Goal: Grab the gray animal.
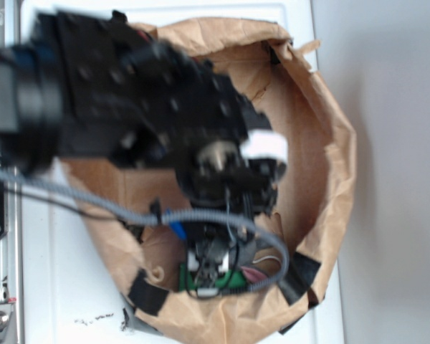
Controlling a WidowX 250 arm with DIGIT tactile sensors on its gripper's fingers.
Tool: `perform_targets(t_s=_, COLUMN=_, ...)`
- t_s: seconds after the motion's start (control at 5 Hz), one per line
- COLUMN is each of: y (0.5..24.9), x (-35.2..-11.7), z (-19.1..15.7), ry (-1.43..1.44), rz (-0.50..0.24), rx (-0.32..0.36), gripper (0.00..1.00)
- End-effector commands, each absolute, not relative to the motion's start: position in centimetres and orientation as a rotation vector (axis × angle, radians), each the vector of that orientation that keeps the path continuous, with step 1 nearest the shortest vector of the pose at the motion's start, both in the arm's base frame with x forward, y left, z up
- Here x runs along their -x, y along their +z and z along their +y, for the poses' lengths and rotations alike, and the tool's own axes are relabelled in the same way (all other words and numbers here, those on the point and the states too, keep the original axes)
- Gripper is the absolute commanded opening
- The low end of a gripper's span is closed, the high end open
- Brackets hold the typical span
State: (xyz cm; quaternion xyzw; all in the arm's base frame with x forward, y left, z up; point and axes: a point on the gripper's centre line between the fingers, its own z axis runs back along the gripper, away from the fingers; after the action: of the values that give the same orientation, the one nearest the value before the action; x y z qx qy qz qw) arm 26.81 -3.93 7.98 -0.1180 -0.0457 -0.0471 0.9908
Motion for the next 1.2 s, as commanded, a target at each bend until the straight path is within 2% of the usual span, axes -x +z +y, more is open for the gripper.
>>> perform_targets(t_s=0.0, y=6.2, x=-28.6, z=-6.6, ry=-0.085, rz=-0.159, rx=0.19, gripper=1.0)
perform_targets(t_s=0.2, y=4.4, x=-30.2, z=-7.6, ry=-0.049, rz=-0.202, rx=0.122, gripper=1.0)
perform_targets(t_s=0.4, y=3.2, x=-31.3, z=-7.5, ry=-0.03, rz=-0.205, rx=0.076, gripper=1.0)
perform_targets(t_s=0.6, y=1.4, x=-32.2, z=-6.6, ry=0.005, rz=-0.209, rx=0.022, gripper=0.11)
perform_targets(t_s=0.8, y=2.4, x=-32.5, z=-6.4, ry=0.004, rz=-0.224, rx=0.042, gripper=0.0)
perform_targets(t_s=1.0, y=3.8, x=-32.6, z=-6.0, ry=0.013, rz=-0.23, rx=0.086, gripper=0.0)
